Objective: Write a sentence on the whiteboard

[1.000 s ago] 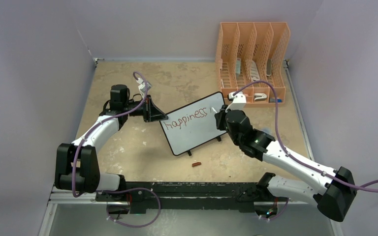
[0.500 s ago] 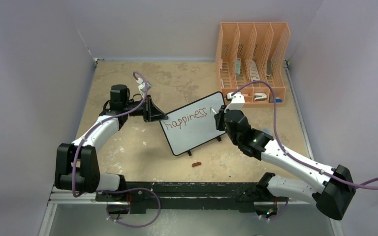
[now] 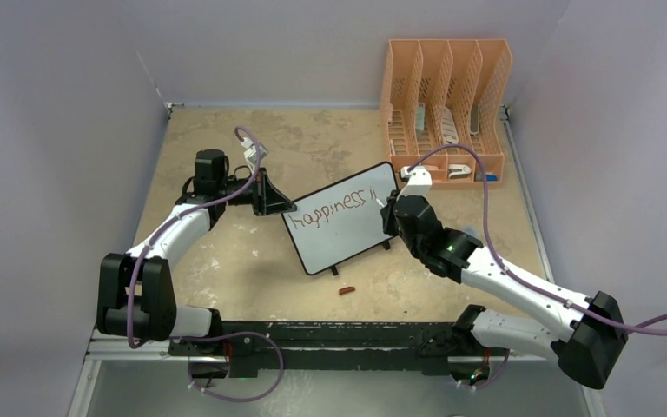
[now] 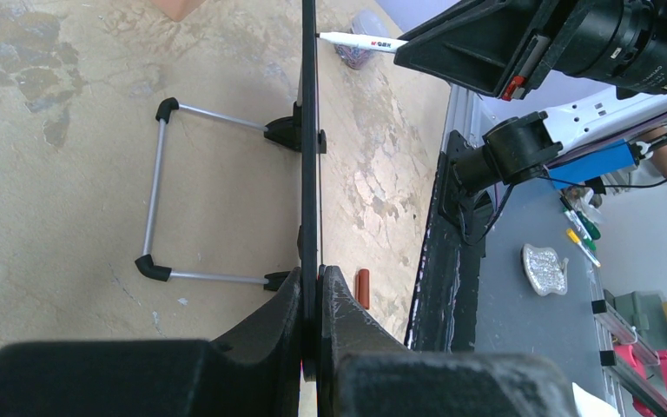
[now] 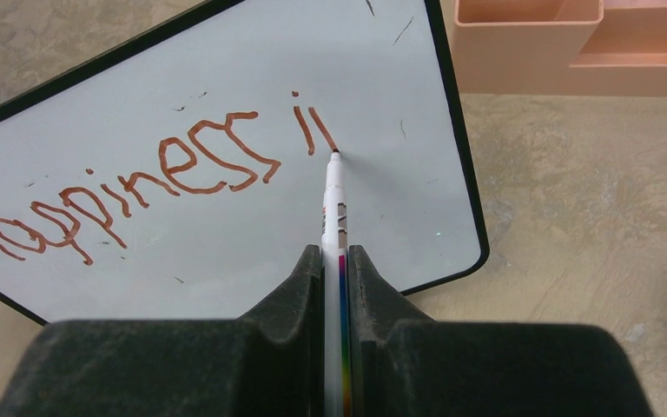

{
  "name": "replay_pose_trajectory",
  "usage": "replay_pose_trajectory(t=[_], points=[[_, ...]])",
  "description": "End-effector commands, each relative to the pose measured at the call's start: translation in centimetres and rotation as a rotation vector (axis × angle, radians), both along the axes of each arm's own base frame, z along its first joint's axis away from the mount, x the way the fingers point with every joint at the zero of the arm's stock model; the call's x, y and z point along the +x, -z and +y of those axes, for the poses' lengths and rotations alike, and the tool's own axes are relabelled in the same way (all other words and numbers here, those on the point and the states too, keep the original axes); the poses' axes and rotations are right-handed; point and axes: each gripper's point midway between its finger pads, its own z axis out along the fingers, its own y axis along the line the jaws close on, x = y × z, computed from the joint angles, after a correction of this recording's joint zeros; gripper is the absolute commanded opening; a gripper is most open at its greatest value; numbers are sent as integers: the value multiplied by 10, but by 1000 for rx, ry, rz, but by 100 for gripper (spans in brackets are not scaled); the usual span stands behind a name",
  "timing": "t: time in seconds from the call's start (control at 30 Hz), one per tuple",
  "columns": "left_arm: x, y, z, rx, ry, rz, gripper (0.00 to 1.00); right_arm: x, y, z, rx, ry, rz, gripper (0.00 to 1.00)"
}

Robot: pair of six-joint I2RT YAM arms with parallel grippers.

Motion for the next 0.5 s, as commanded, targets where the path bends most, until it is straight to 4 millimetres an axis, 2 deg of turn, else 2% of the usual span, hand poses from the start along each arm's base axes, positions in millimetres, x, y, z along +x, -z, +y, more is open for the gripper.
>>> replay_pose_trajectory(t=[0.0, 0.23, 0.47], points=[[-1, 13, -3, 34, 4, 15, 0, 2, -19, 3, 45, -2, -25, 0], [-1, 13, -3, 36, 2, 16, 0, 6, -41, 1, 71, 7, -96, 0], [-1, 13, -3, 34, 3, 14, 0, 11, -42, 5, 72, 3, -112, 0]])
